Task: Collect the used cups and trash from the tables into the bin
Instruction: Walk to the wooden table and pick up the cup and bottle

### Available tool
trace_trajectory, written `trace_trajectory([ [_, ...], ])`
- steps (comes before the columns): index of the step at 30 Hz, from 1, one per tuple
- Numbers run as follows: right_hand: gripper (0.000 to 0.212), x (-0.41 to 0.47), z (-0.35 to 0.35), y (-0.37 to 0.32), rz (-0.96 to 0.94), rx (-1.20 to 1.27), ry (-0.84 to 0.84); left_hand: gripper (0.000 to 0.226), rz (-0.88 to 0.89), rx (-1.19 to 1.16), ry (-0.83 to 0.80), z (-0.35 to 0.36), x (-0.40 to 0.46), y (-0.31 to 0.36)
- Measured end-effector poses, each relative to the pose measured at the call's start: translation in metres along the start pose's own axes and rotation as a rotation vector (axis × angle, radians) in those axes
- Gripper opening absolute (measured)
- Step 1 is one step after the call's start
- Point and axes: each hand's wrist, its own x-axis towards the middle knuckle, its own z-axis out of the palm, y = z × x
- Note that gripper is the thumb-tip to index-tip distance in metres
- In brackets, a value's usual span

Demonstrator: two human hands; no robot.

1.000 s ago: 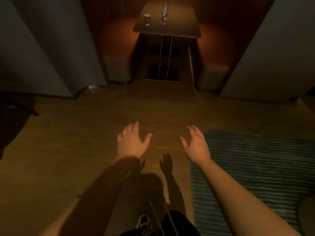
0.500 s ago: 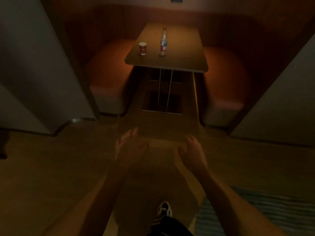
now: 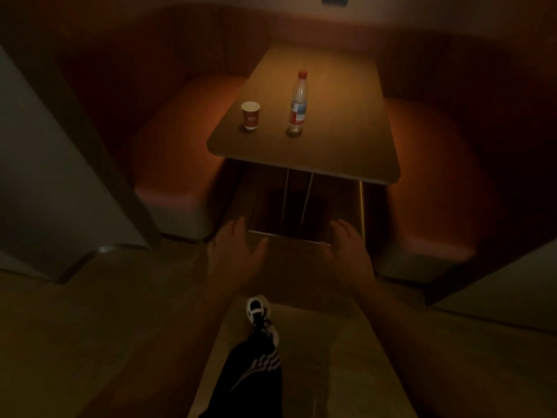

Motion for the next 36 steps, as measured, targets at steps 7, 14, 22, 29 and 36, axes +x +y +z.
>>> trace_trajectory([
  [7, 0.058, 0.231, 0.031, -0.012, 0.003, 0.022, -0.015, 0.072, 0.009, -0.051, 0.040, 0.016, 0.230, 0.020],
  [14, 0.058, 0.393, 0.033, -0.024, 0.068, 0.043, -0.040, 0.065, -0.039, 0.011, 0.035, 0.017, 0.392, 0.041],
  [22, 0.064, 0.506, 0.048, -0.013, 0.067, 0.115, -0.013, 0.075, -0.186, -0.115, 0.126, 0.045, 0.504, 0.042],
  [29, 0.089, 0.577, 0.048, -0.001, 0.093, 0.262, 0.031, 0.118, -0.411, -0.295, 0.177, 0.066, 0.593, 0.031],
  [36, 0.104, 0.614, 0.047, 0.004, 0.090, 0.372, -0.007, 0.113, -0.370, -0.341, 0.061, 0.100, 0.632, 0.014],
])
